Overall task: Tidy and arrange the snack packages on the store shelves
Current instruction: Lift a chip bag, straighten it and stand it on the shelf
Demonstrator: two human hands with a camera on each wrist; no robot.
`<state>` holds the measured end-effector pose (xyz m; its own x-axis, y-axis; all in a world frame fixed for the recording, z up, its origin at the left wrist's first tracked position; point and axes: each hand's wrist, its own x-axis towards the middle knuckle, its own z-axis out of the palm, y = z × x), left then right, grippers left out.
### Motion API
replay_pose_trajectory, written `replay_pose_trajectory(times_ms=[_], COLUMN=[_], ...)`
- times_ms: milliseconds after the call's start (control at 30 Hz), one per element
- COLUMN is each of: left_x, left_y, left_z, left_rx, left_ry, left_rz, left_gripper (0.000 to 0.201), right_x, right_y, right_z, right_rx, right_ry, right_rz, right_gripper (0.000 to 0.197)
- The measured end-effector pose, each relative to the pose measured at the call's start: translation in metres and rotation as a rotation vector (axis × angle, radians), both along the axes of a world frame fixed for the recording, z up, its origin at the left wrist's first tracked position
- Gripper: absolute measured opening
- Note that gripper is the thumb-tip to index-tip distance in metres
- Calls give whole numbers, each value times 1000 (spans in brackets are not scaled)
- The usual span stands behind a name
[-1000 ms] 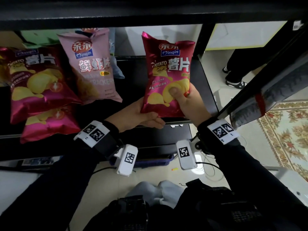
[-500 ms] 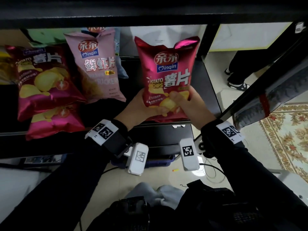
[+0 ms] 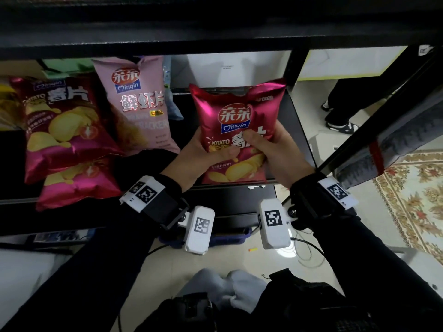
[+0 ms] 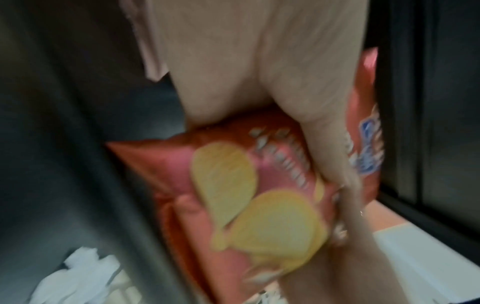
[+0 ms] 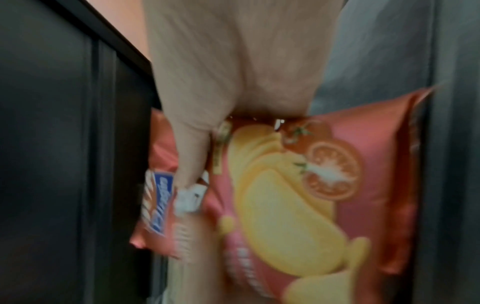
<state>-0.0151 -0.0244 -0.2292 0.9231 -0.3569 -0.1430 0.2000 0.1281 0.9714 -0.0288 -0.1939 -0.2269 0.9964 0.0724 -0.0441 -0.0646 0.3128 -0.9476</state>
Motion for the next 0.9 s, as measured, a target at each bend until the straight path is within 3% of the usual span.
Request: replay_pose_trajectory(times_ms=[100, 200, 300, 433, 500, 600, 733, 900], left_x=[5, 3, 3, 7, 10, 13, 17, 11], left_y=[1, 0, 0, 1, 3, 3, 1, -4], left_z=[7, 14, 18, 30, 33, 37, 41, 42], left_rx=[-57, -70, -11, -5, -39, 22, 54, -131], left_ry=[-5, -41, -95, -138, -167, -227, -257, -168], left_rz=[11, 106, 93, 67, 123, 181, 217, 187], left_gripper=[67, 62, 57, 73, 59, 35, 32, 13], right_x=[0, 2, 8, 13, 13, 12, 15, 12], right_y=[0, -1, -2, 1, 2, 4, 4, 5], right_z=[-1, 8, 19, 26, 27, 32, 39, 37], right_rx=[-20, -50, -2, -37, -83, -82, -111, -24], right_ry=[-17, -31, -31, -69, -106, -144, -116, -4], right_rz=[1, 49, 45, -46, -43, 18, -13, -77], right_gripper=[32, 45, 50, 32, 28, 37, 35, 31])
